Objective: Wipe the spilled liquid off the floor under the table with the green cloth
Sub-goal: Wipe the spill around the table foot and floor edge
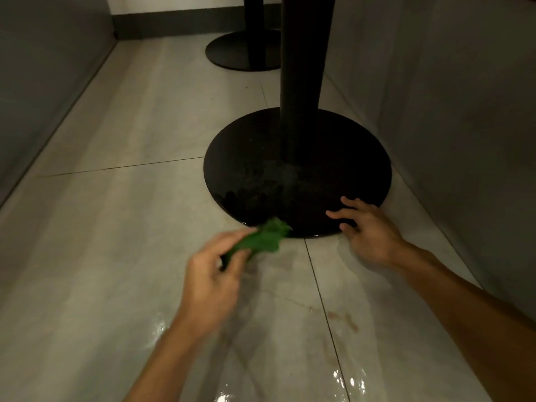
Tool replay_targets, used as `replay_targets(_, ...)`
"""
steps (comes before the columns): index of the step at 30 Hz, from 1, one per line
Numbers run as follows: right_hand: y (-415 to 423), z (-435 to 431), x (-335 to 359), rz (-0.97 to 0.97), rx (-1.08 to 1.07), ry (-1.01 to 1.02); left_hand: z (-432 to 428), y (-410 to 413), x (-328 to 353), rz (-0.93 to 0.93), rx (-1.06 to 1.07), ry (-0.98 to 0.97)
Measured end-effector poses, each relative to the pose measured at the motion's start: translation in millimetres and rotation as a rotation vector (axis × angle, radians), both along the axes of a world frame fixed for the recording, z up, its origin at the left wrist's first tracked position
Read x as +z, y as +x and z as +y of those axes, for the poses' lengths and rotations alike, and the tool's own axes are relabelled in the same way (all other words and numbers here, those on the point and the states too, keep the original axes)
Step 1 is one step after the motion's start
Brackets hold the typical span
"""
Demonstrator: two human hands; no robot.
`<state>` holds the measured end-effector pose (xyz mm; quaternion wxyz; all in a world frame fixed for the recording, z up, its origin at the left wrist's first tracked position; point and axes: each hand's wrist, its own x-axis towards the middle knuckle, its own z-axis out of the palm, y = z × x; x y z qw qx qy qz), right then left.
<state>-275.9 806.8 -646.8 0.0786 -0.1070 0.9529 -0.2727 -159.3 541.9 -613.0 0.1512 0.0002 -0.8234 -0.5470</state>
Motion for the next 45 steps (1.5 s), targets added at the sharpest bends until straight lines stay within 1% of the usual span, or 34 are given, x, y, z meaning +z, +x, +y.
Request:
replay_targets(3, 2, -1, -2, 0.020, -0.006, -0.009, -56, -37, 4, 0.043, 0.133, -0.323)
replay_targets(5, 3, -1, -2, 0.025, -0.012, -0.016, -84, -60, -7, -0.007, 0.123, -0.527)
replay_targets(8, 3, -1, -2, 0.025, -0.014, -0.028, -105, -81, -31, -0.100, 0.036, -0.702)
replay_targets(10, 3, -2, -3, 0.034, -0.017, -0.035, -107, -85, -42, -0.108, 0.010, -0.754)
replay_targets(15, 3, -2, -5, 0.030, -0.033, -0.037, -83, -80, -50, -0.066, 0.001, -0.694)
replay_targets(22, 3, -2, -6, 0.021, -0.043, -0.053, -35, -61, -52, 0.047, -0.130, -0.643)
replay_targets(25, 2, -2, -4, 0.016, -0.044, -0.054, -16, -55, -52, 0.068, -0.193, -0.615)
replay_targets(28, 2, -3, -4, 0.018, -0.045, -0.057, -8, -50, -53, 0.067, -0.203, -0.558)
replay_targets(32, 4, -5, -2, 0.028, -0.053, -0.061, 1, -42, -53, 0.053, -0.278, -0.502)
replay_targets(39, 6, -7, 6, -0.002, -0.037, -0.042, 34, -24, -37, -0.023, -0.546, -0.354)
replay_targets(41, 7, -8, 8, -0.034, -0.019, -0.027, 39, -21, -33, -0.048, -0.538, -0.287)
replay_targets(44, 12, -13, 16, -0.055, 0.002, 0.006, 34, -17, -24, -0.139, -0.396, -0.054)
replay_targets(45, 14, -15, 18, -0.039, 0.007, -0.007, 28, -17, -19, -0.130, -0.338, 0.014)
